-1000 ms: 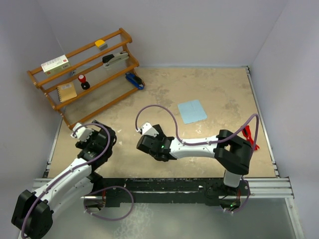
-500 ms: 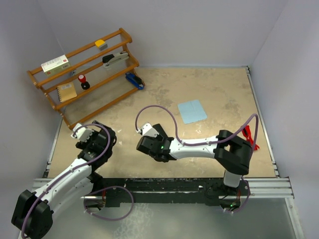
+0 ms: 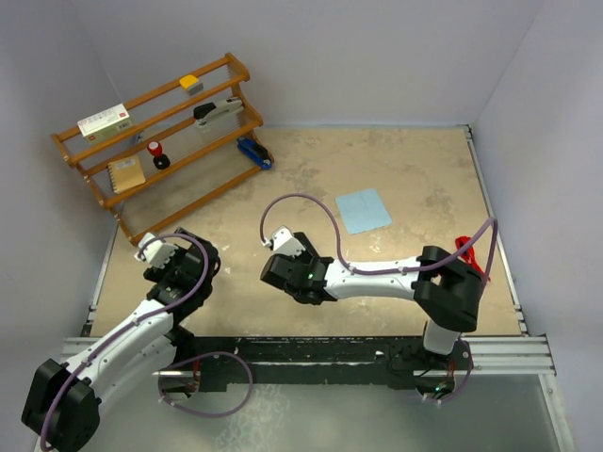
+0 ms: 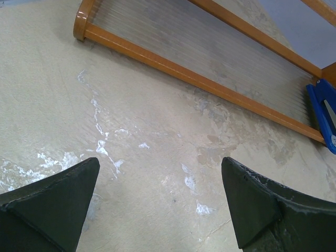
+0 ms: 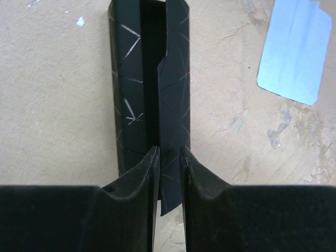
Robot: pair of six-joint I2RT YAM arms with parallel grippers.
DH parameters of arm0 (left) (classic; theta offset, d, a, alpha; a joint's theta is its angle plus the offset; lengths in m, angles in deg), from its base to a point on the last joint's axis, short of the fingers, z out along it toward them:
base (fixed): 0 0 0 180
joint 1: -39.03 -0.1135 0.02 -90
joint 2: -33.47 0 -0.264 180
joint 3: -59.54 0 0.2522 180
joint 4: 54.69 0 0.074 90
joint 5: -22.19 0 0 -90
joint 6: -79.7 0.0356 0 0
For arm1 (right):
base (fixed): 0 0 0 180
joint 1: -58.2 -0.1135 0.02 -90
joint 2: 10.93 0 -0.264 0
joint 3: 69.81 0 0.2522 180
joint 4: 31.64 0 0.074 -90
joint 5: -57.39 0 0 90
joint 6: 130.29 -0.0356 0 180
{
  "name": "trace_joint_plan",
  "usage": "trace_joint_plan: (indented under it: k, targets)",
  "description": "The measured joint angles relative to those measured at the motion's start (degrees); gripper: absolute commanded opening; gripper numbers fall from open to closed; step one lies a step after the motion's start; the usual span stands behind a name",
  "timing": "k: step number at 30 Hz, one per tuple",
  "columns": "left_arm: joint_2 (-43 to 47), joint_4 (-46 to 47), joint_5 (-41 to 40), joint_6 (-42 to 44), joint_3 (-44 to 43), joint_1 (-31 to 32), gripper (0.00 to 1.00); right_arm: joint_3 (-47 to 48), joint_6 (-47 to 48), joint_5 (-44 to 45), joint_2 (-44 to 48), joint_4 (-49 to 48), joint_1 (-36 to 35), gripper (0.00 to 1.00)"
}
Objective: Organize the sunglasses
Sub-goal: Open the sunglasses case at the center of the board.
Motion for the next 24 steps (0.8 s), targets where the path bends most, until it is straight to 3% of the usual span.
trace_joint_plan:
  k: [15, 24]
  targets:
    - [0.0, 0.0, 0.37, 0.68, 0.0, 0.0, 0.97, -4.33, -0.24, 0.68, 3.93, -0.79, 9.64, 0.26]
    - [0.02, -0.15, 0.35, 1.6, -0.2, 0.0, 0.97, -5.16, -0.07, -0.92, 2.1, -3.43, 11.43, 0.27]
